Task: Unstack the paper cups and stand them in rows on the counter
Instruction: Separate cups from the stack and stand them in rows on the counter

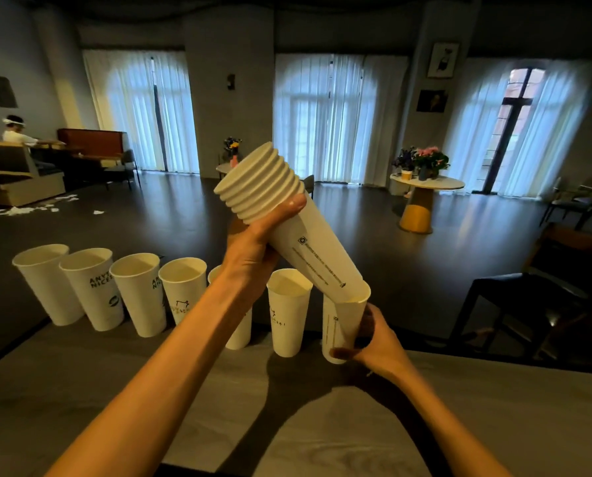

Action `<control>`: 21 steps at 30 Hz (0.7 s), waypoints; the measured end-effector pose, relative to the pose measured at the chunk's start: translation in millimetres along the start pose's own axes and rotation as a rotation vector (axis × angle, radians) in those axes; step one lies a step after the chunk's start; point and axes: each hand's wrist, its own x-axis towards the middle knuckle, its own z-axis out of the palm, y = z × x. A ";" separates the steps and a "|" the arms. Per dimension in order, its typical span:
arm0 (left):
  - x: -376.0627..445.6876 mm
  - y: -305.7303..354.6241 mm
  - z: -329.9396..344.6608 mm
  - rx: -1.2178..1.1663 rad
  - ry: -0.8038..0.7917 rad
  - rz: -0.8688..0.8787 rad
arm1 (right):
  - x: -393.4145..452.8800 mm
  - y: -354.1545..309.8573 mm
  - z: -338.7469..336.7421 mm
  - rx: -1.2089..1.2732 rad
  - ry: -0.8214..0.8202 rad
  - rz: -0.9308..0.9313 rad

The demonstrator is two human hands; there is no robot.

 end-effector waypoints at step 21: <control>-60.4 -93.3 130.7 0.305 -0.225 -0.160 | -95.0 -52.5 -148.3 -0.083 -0.027 -0.197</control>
